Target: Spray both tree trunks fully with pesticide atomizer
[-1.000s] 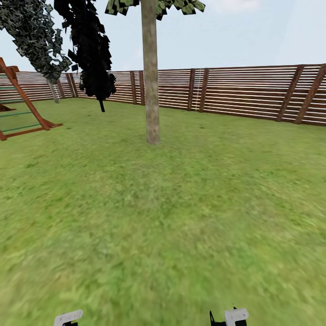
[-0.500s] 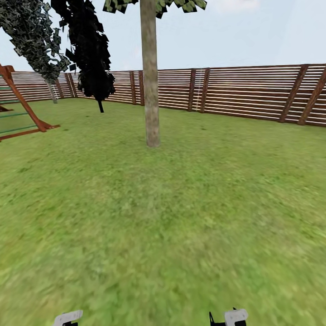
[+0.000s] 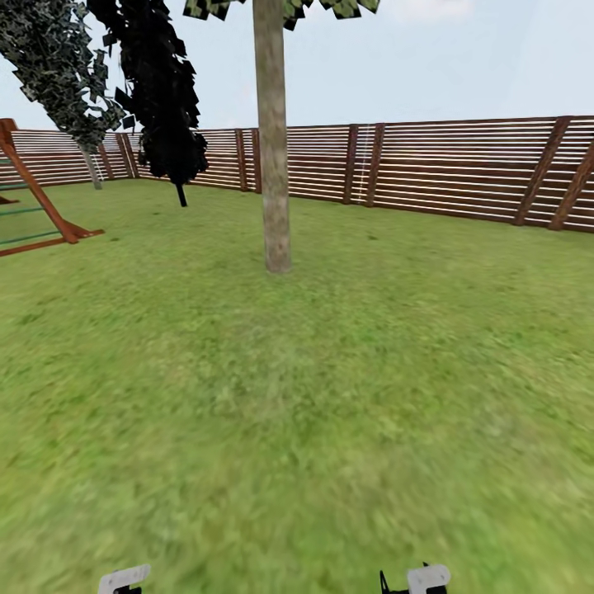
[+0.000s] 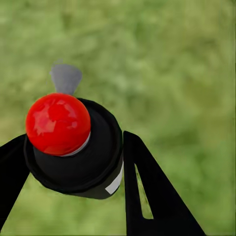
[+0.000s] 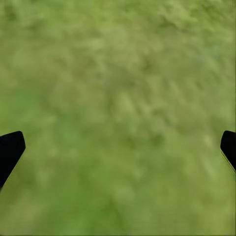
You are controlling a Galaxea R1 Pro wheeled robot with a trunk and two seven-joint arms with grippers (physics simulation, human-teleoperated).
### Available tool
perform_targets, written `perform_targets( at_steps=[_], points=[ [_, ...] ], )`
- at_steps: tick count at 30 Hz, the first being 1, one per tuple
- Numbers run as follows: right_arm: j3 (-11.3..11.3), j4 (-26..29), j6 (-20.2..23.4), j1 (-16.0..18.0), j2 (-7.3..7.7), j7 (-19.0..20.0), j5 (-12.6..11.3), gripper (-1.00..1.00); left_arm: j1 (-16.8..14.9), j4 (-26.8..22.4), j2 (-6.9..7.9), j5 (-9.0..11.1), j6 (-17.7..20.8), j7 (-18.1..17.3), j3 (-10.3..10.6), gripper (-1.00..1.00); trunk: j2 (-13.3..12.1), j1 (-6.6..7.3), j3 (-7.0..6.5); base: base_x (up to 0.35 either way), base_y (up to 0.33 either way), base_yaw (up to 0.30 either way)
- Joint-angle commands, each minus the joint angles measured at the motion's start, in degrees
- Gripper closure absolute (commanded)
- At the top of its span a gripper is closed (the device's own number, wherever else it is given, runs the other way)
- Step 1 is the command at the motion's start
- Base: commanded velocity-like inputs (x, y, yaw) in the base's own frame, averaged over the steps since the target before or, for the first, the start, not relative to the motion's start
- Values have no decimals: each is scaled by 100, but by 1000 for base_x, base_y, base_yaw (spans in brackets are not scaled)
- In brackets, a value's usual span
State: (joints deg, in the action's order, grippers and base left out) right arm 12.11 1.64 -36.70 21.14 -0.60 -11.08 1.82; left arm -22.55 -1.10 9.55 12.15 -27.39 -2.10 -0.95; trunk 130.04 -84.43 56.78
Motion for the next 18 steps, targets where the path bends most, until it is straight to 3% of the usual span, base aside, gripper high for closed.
perform_targets(
  at_steps=[1, 18],
  points=[
    [44, -6, -4, 4, -1, -58, 20, -100, -3, 5, 2, 26, -14, -22, -6, 100, 2, -3, 5, 337, 0, 0],
    [46, 7, -4, 4, -7, -53, 28, -100, -3, 5, 15, 32, -10, -18, -11, 100, 2, -3, 5, 337, 0, 0]
  ],
)
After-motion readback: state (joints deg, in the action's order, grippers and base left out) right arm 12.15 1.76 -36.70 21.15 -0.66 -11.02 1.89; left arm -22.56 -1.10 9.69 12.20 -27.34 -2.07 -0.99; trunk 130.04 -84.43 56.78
